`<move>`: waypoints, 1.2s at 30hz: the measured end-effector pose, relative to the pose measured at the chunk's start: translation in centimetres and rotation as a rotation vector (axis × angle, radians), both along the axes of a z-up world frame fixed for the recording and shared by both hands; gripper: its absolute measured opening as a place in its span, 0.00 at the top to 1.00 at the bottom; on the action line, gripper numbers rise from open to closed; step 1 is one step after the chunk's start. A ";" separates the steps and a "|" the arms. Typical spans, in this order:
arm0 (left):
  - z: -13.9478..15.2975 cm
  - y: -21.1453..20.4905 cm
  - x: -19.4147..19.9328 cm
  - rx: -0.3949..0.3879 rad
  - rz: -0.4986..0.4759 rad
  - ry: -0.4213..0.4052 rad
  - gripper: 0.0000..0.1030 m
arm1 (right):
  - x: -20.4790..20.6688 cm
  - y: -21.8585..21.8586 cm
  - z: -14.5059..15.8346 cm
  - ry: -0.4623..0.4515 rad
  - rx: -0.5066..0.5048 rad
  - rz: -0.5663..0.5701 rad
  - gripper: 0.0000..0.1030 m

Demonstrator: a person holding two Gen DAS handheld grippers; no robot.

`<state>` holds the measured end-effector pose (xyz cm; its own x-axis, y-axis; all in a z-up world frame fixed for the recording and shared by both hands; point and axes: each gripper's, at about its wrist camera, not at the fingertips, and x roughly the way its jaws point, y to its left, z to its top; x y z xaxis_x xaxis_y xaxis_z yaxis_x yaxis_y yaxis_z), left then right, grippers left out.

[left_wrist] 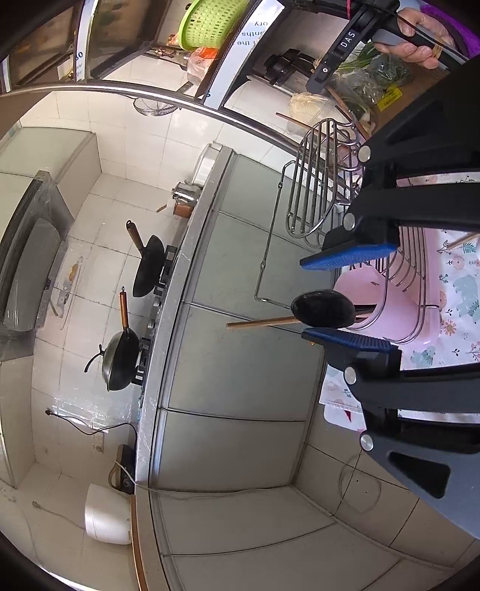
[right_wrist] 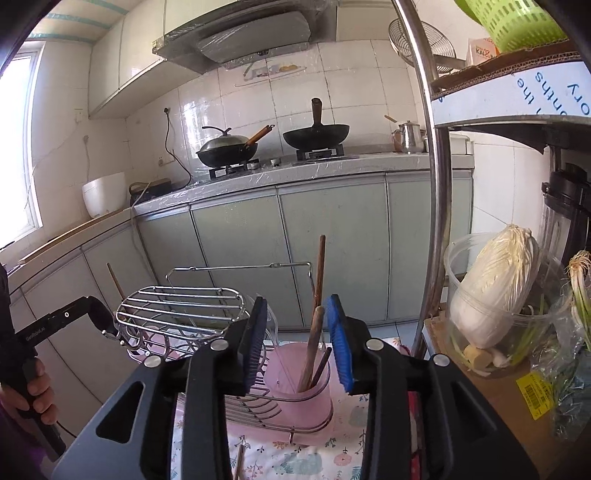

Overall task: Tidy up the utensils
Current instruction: 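Drop the left tool's black spoon into the cup while the right tool releases its chopstick, then move both open tools back down toward the white spoon and chopstick on the cloth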

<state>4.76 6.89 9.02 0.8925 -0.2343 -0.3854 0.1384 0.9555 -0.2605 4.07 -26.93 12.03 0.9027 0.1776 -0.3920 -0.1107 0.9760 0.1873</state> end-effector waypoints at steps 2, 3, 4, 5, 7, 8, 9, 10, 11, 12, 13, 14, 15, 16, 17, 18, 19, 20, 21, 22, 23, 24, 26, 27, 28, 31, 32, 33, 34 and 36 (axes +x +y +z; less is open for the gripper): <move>0.2 0.3 -0.8 -0.005 0.005 -0.003 0.70 | -0.9 -0.2 0.4 -0.010 -0.003 -0.007 0.65; 0.2 0.4 -1.2 -0.009 0.010 -0.004 0.70 | -1.3 -0.3 0.5 -0.014 -0.001 -0.011 0.65; 0.2 0.6 -1.6 -0.015 0.013 -0.004 0.70 | -1.8 -0.4 0.6 -0.016 0.001 -0.014 0.65; 0.2 0.8 -2.0 -0.021 0.013 -0.002 0.70 | -2.4 -0.5 0.6 -0.018 0.003 -0.015 0.64; 0.0 1.0 -2.8 -0.026 0.013 0.010 0.70 | -3.6 -0.7 0.6 -0.025 0.009 -0.018 0.64; -0.2 1.1 -3.2 -0.031 0.008 0.021 0.70 | -4.1 -0.8 0.6 -0.027 0.014 -0.020 0.64; -0.5 1.1 -3.5 -0.037 0.001 0.038 0.70 | -4.8 -0.9 0.5 -0.024 0.021 -0.021 0.64; -0.9 1.1 -3.7 -0.042 -0.009 0.060 0.70 | -5.3 -1.0 0.2 -0.018 0.029 -0.020 0.64; -1.4 1.0 -4.0 -0.050 -0.022 0.087 0.70 | -5.8 -1.1 -0.1 -0.007 0.038 -0.018 0.64; -2.0 0.9 -4.2 -0.060 -0.038 0.117 0.70 | -6.1 -1.1 -0.5 0.006 0.046 -0.014 0.64; -2.7 0.7 -4.3 -0.067 -0.051 0.147 0.70 | -6.5 -1.2 -1.1 0.029 0.061 -0.005 0.64; -3.5 0.4 -4.4 -0.072 -0.065 0.183 0.70 | -6.7 -1.3 -1.7 0.051 0.074 0.001 0.64; -4.3 0.1 -4.5 -0.076 -0.084 0.218 0.70 | -6.9 -1.3 -2.3 0.074 0.085 0.004 0.64; -5.1 -0.4 -4.7 -0.078 -0.102 0.250 0.70 | -7.1 -1.3 -3.2 0.103 0.098 0.011 0.64; -6.0 -0.8 -4.8 -0.080 -0.116 0.283 0.70 | -7.2 -1.2 -4.0 0.129 0.103 0.016 0.64; -6.9 -1.3 -4.9 -0.078 -0.129 0.314 0.70 | -7.5 -1.1 -4.8 0.148 0.102 0.015 0.64; -7.8 -1.7 -4.9 -0.075 -0.143 0.345 0.70 | -7.5 -1.0 -5.7 0.174 0.100 0.014 0.64; -8.8 -2.1 -5.0 -0.075 -0.155 0.376 0.70 | -7.6 -0.8 -6.6 0.201 0.102 0.016 0.64; -9.6 -2.6 -5.0 -0.077 -0.169 0.410 0.70 | -7.6 -0.7 -7.2 0.224 0.105 0.019 0.64; -10.6 -3.1 -4.9 -0.084 -0.181 0.448 0.70 | -7.6 -0.6 -8.1 0.252 0.108 0.022 0.64; -11.5 -3.6 -4.9 -0.094 -0.193 0.486 0.70 | -7.6 -0.5 -8.9 0.277 0.109 0.025 0.64; -12.4 -4.2 -4.8 -0.102 -0.204 0.517 0.70 | -7.6 -0.4 -9.5 0.296 0.108 0.029 0.64; -14.0 -5.2 -4.7 -0.113 -0.224 0.581 0.70 | -7.6 -0.3 -11.0 0.346 0.111 0.039 0.64; -14.8 -5.7 -4.6 -0.115 -0.235 0.609 0.70 | -7.6 -0.2 -11.7 0.368 0.117 0.046 0.64; -15.4 -6.2 -4.5 -0.114 -0.242 0.634 0.70 | -7.6 -0.1 -12.4 0.396 0.127 0.055 0.64; -17.2 -7.2 -3.9 -0.123 -0.260 0.711 0.70 | -7.6 0.1 -14.0 0.451 0.148 0.071 0.64; -17.7 -7.5 -3.6 -0.125 -0.257 0.739 0.70 | -7.5 0.1 -14.5 0.467 0.156 0.075 0.64; -18.2 -7.7 -3.4 -0.131 -0.251 0.762 0.70 | -7.5 0.1 -14.8 0.478 0.163 0.078 0.64; -18.8 -7.8 -3.1 -0.139 -0.244 0.787 0.70 | -7.4 0.2 -15.0 0.485 0.168 0.081 0.64; -19.7 -8.0 -2.5 -0.171 -0.236 0.831 0.70 | -7.3 0.2 -15.3 0.495 0.173 0.089 0.64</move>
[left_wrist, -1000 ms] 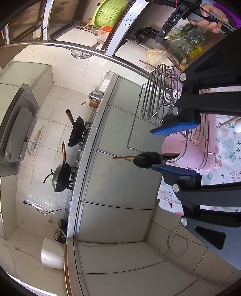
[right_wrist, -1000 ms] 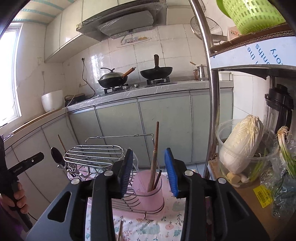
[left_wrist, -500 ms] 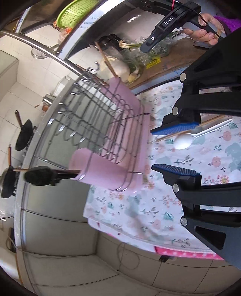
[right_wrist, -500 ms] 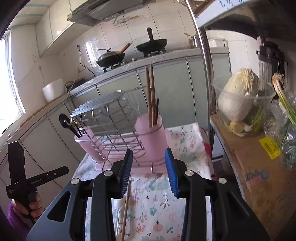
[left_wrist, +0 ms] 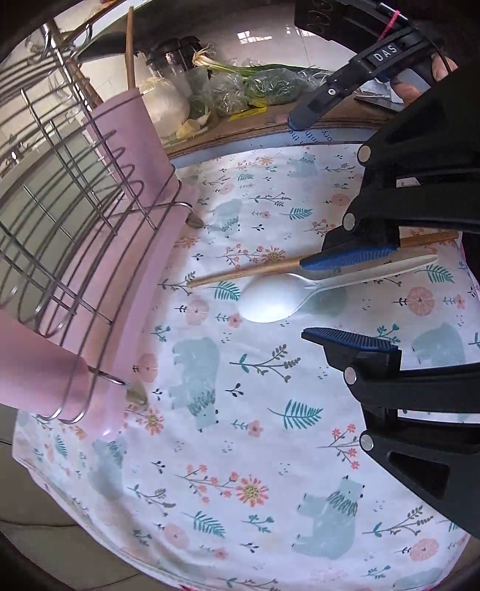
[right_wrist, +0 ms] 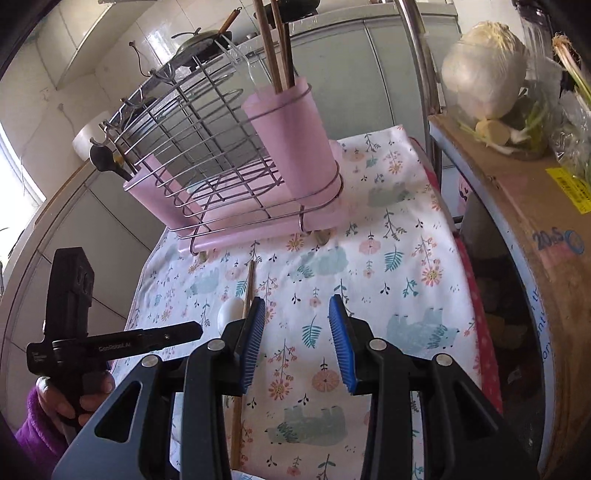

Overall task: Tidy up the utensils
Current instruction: 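Move both open tools back down toward the white spoon and chopstick on the cloth, then grasp the white plastic spoon with the left tool while the right tool grasps the wooden chopstick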

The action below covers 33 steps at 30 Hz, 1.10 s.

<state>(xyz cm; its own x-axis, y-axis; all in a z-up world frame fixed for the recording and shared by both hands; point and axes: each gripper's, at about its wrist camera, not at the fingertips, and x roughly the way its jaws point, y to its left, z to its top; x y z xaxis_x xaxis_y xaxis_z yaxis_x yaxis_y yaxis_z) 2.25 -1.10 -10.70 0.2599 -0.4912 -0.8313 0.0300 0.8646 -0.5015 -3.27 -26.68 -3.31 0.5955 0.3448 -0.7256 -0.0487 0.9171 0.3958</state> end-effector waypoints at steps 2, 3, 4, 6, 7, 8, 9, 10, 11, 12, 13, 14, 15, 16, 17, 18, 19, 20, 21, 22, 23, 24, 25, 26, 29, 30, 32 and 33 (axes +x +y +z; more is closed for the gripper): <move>-0.8 -0.1 0.6 -0.025 0.020 0.042 0.70 | 0.0 0.1 -0.3 0.005 0.001 0.004 0.64; -1.0 -0.1 1.0 -0.035 0.029 0.058 0.70 | 0.1 0.2 -0.3 0.008 0.004 0.005 0.64; -1.3 -0.2 1.2 -0.035 0.039 0.067 0.70 | 0.2 0.1 -0.4 0.011 0.008 0.006 0.64; -1.7 -0.2 1.7 -0.027 0.059 0.079 0.70 | 0.3 -0.1 -0.6 0.018 0.018 0.007 0.64; -1.9 -0.3 1.9 -0.030 0.068 0.088 0.70 | 0.3 -0.1 -0.7 0.022 0.021 0.008 0.64; -2.1 -0.3 2.2 -0.038 0.079 0.093 0.70 | 0.4 -0.2 -0.8 0.025 0.022 0.008 0.64; -2.1 -0.4 2.4 -0.044 0.088 0.096 0.70 | 0.5 -0.2 -0.9 0.027 0.021 0.008 0.64; -2.2 -0.5 2.6 -0.047 0.093 0.100 0.70 | 0.6 -0.2 -1.0 0.029 0.021 0.008 0.64; -2.3 -0.6 2.7 -0.051 0.100 0.103 0.70 | 0.6 -0.2 -1.1 0.032 0.022 0.008 0.64; -2.3 -0.7 2.9 -0.057 0.109 0.104 0.70 | 0.7 -0.3 -1.2 0.034 0.024 0.007 0.64; -2.3 -0.7 3.0 -0.065 0.116 0.103 0.70 | 0.8 -0.3 -1.4 0.037 0.027 0.007 0.64; -2.4 -0.9 3.1 -0.066 0.118 0.102 0.70 | 0.8 -0.3 -1.4 0.040 0.030 0.007 0.64; -2.4 -1.1 3.3 -0.060 0.118 0.100 0.75 | 0.9 -0.3 -1.4 0.042 0.031 0.008 0.64; -2.4 -1.2 3.4 -0.057 0.117 0.100 0.75 | 0.9 -0.3 -1.5 0.042 0.030 0.009 0.64; -2.3 -1.2 3.4 -0.067 0.116 0.100 0.77 | 0.9 -0.2 -1.5 0.041 0.027 0.010 0.64; -2.3 -1.3 3.4 -0.083 0.114 0.104 0.81 | 0.9 -0.3 -1.4 0.040 0.023 0.011 0.64; -2.2 -1.5 3.5 -0.097 0.112 0.108 0.82 | 0.9 -0.3 -1.4 0.039 0.022 0.011 0.64; -2.1 -1.7 3.5 -0.107 0.105 0.106 0.86 | 0.9 -0.4 -1.4 0.038 0.021 0.010 0.64; -1.8 -2.1 3.4 -0.105 0.092 0.095 0.88 | 0.9 -0.4 -1.4 0.037 0.020 0.008 0.64; -1.5 -2.2 3.3 -0.094 0.078 0.082 0.88 | 0.9 -0.4 -1.4 0.038 0.019 0.007 0.64; -1.4 -2.5 3.3 -0.082 0.065 0.072 0.89 | 1.0 -0.5 -1.5 0.041 0.021 0.006 0.64; -1.3 -2.9 3.4 -0.080 0.052 0.069 0.89 | 1.0 -0.5 -1.5 0.043 0.024 0.007 0.64; -1.3 -3.1 3.4 -0.084 0.040 0.074 0.89 | 1.1 -0.4 -1.6 0.044 0.026 0.007 0.64; -1.4 -3.3 3.4 -0.087 0.028 0.080 0.89 | 1.1 -0.4 -1.6 0.045 0.025 0.009 0.64; -1.7 -4.0 3.7 -0.079 0.012 0.082 0.88 | 1.1 -0.2 -1.6 0.046 0.019 0.015 0.64; -1.8 -4.1 3.8 -0.081 0.009 0.089 0.88 | 1.2 -0.2 -1.7 0.047 0.018 0.018 0.64; -2.1 -4.4 4.1 -0.102 -0.001 0.113 0.88 | 1.3 -0.1 -1.7 0.051 0.019 0.021 0.64; -2.2 -4.3 4.2 -0.114 -0.002 0.123 0.88 | 1.3 -0.1 -1.8 0.054 0.021 0.022 0.64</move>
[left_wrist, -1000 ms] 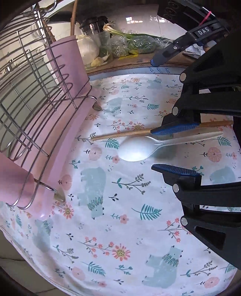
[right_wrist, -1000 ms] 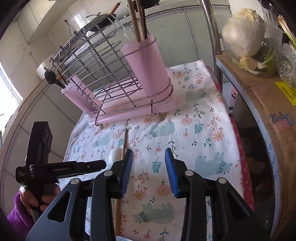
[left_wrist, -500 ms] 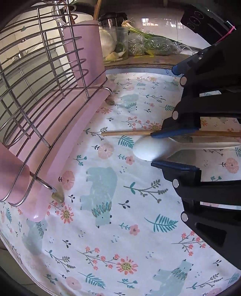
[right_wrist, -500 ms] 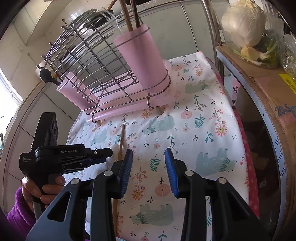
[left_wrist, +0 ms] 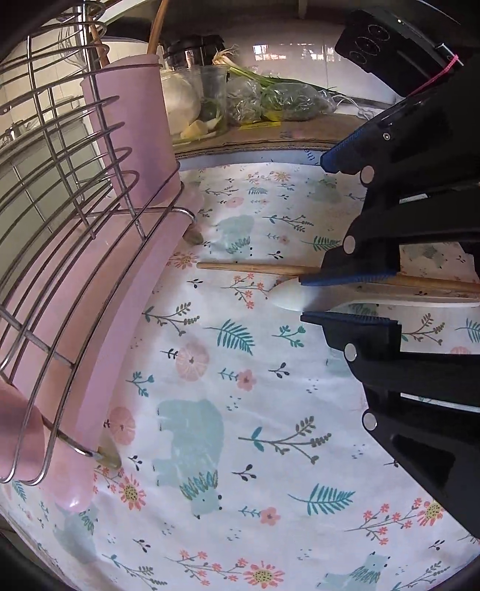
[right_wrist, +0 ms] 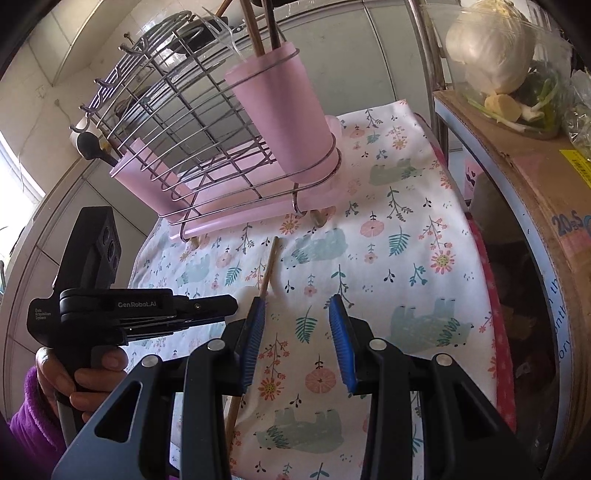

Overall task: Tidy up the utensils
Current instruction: 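Grasp the white plastic spoon with the left tool while the right tool grasps the wooden chopstick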

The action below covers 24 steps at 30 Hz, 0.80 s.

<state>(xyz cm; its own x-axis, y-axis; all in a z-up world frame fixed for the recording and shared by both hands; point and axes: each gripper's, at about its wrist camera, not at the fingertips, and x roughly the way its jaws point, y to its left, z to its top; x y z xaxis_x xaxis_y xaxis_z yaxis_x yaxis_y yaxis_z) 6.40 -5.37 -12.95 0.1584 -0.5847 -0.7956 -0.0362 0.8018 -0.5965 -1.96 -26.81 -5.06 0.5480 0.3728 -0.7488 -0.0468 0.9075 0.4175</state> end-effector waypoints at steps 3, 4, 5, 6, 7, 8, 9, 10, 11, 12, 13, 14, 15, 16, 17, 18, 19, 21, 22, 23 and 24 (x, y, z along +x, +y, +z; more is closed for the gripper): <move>-0.1 -0.2 -0.1 -0.021 -0.013 0.005 0.88 | 0.1 -0.1 -0.2 0.011 0.006 0.001 0.64; -0.1 -0.5 -0.1 -0.025 -0.021 0.001 0.88 | 0.2 -0.1 -0.3 0.015 0.009 0.000 0.64; -0.1 -0.6 -0.2 -0.028 -0.029 -0.001 0.89 | 0.3 -0.1 -0.5 0.021 0.013 0.000 0.64; 0.0 -0.9 -0.3 -0.035 -0.040 -0.004 0.90 | 0.3 -0.1 -0.6 0.028 0.020 0.000 0.64; 0.1 -1.1 -0.4 -0.037 -0.053 -0.011 0.90 | 0.4 -0.1 -0.7 0.033 0.027 -0.001 0.64; 0.3 -1.4 -0.5 -0.036 -0.062 -0.019 0.90 | 0.5 -0.2 -0.9 0.039 0.033 -0.002 0.64; 0.5 -1.7 -0.6 -0.037 -0.070 -0.025 0.91 | 0.6 -0.2 -1.0 0.046 0.033 -0.002 0.64; 0.7 -2.1 -0.7 -0.036 -0.084 -0.033 0.91 | 0.6 -0.2 -1.1 0.050 0.033 -0.003 0.64; 0.9 -2.4 -0.7 -0.027 -0.097 -0.043 0.91 | 0.7 -0.2 -1.3 0.053 0.034 -0.003 0.64; 1.0 -2.7 -0.8 -0.013 -0.107 -0.053 0.91 | 0.7 -0.2 -1.4 0.058 0.031 -0.004 0.64; 1.1 -3.0 -0.8 0.000 -0.117 -0.059 0.91 | 0.8 -0.1 -1.5 0.063 0.027 -0.003 0.64; 1.1 -3.3 -0.7 0.013 -0.128 -0.060 0.91 | 0.8 -0.1 -1.7 0.066 0.023 -0.004 0.64; 1.0 -3.5 -0.7 0.029 -0.134 -0.060 0.91 | 0.9 -0.2 -1.8 0.069 0.023 -0.004 0.64; 0.9 -3.8 -0.6 0.043 -0.139 -0.062 0.91 | 0.9 -0.2 -1.9 0.072 0.023 -0.005 0.64; 0.8 -3.9 -0.5 0.051 -0.146 -0.063 0.91 | 0.9 -0.2 -2.0 0.075 0.024 -0.005 0.64; 0.7 -4.0 -0.4 0.059 -0.149 -0.064 0.90 | 0.9 -0.3 -2.0 0.077 0.024 -0.006 0.64; 0.7 -4.1 -0.4 0.063 -0.148 -0.068 0.90 | 1.0 -0.4 -2.1 0.079 0.024 -0.007 0.64; 0.7 -4.2 -0.4 0.059 -0.156 -0.079 0.94 | 1.1 -0.5 -2.1 0.087 0.026 -0.009 0.64; 0.8 -4.1 -0.5 0.065 -0.156 -0.085 0.96 | 1.3 -0.6 -2.2 0.092 0.033 -0.009 0.64; 0.9 -4.0 -0.6 0.075 -0.154 -0.095 0.97 | 1.5 -0.7 -2.2 0.098 0.042 -0.009 0.65; 1.1 -3.9 -0.7 0.080 -0.151 -0.106 0.97 | 1.8 -0.7 -2.2 0.106 0.050 -0.010 0.65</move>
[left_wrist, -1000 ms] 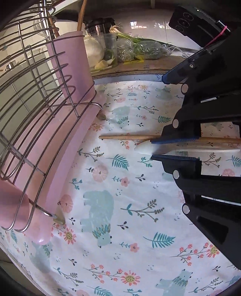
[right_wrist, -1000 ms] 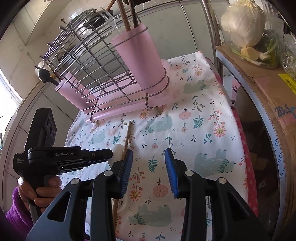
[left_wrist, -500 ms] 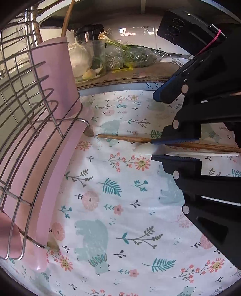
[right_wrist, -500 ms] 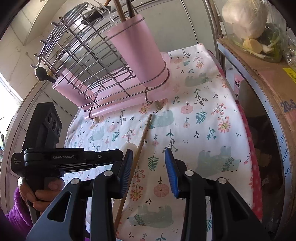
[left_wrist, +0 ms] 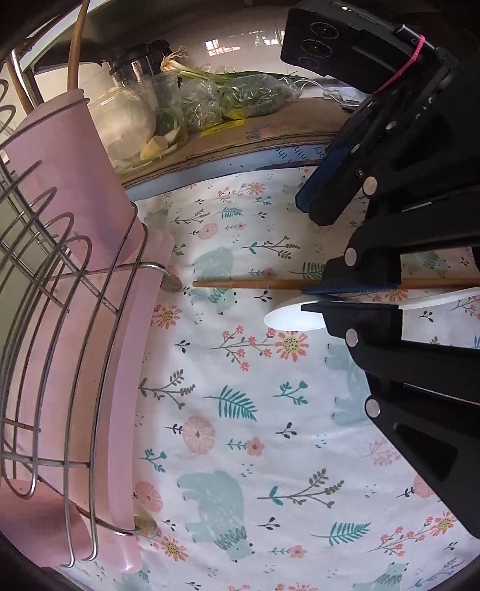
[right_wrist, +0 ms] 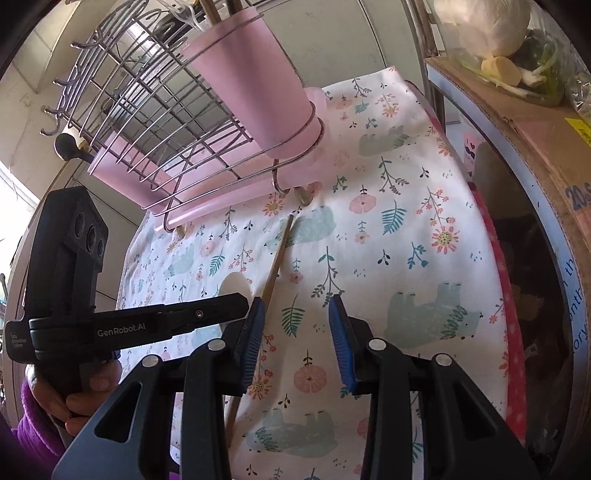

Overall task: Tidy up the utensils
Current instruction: 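Grasp the white plastic spoon with the left tool while the right tool grasps the wooden chopstick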

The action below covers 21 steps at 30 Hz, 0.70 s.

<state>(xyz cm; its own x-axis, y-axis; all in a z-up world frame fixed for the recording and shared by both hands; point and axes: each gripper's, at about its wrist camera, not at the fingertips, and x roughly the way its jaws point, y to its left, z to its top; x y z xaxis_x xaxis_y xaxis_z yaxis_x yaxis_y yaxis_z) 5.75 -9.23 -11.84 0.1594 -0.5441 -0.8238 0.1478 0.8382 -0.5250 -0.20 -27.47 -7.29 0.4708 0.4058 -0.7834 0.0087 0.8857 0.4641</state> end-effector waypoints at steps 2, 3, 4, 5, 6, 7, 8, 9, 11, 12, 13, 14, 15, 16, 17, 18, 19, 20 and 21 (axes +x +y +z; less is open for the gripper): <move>0.5 0.4 -0.2 -0.001 0.003 -0.023 0.97 | 0.7 0.2 -0.1 0.013 0.008 0.005 0.72; 0.9 0.7 -0.3 -0.003 0.006 -0.034 0.97 | 1.0 0.3 -0.1 0.021 0.007 0.006 0.73; 1.1 1.0 -0.4 -0.001 0.008 -0.044 0.97 | 1.5 0.5 -0.2 0.034 0.002 0.006 0.75; 1.5 1.3 -0.5 0.004 0.010 -0.058 0.97 | 2.0 0.7 -0.3 0.049 0.004 0.010 0.76; 1.8 1.6 -0.6 0.009 0.012 -0.072 0.97 | 2.5 1.0 -0.5 0.067 0.009 0.017 0.76; 2.2 2.0 -0.7 0.014 0.015 -0.089 0.97 | 2.9 1.2 -0.6 0.082 0.013 0.020 0.77; 2.6 2.3 -0.8 0.016 0.018 -0.104 0.97 | 3.4 1.5 -0.8 0.103 0.017 0.026 0.77; 3.0 2.6 -0.9 0.019 0.022 -0.119 0.97 | 3.7 1.8 -0.9 0.118 0.021 0.033 0.78; 3.6 3.3 -1.1 0.022 0.032 -0.143 0.97 | 4.5 2.6 -1.2 0.144 0.000 0.044 0.78; 3.9 3.6 -1.1 0.017 0.037 -0.150 0.97 | 4.8 2.9 -1.4 0.153 -0.020 0.046 0.78; 4.1 3.9 -1.2 0.010 0.041 -0.154 0.97 | 5.0 3.2 -1.6 0.164 -0.030 0.046 0.78; 4.3 4.2 -1.2 0.005 0.044 -0.157 0.97 | 5.4 3.5 -1.8 0.178 -0.030 0.049 0.78; 4.4 4.5 -1.3 0.002 0.046 -0.161 0.97 | 5.6 3.8 -2.0 0.188 -0.031 0.049 0.78; 4.6 4.8 -1.3 0.001 0.047 -0.166 0.97 | 5.8 4.1 -2.2 0.200 -0.041 0.049 0.79; 4.7 5.1 -1.4 0.000 0.048 -0.171 0.97 | 6.1 4.4 -2.4 0.211 -0.059 0.049 0.79; 4.8 5.3 -1.4 -0.001 0.048 -0.175 0.97 | 6.3 4.6 -2.7 0.218 -0.074 0.049 0.79; 5.0 5.6 -1.5 -0.002 0.049 -0.178 0.97 | 6.3 4.8 -2.7 0.220 -0.088 0.049 0.79; 5.1 5.9 -1.5 -0.003 0.053 -0.181 0.97 | 6.4 5.1 -2.7 0.219 -0.102 0.052 0.80; 5.2 6.2 -1.5 -0.005 0.055 -0.184 0.97 | 6.4 5.3 -2.6 0.217 -0.121 0.056 0.80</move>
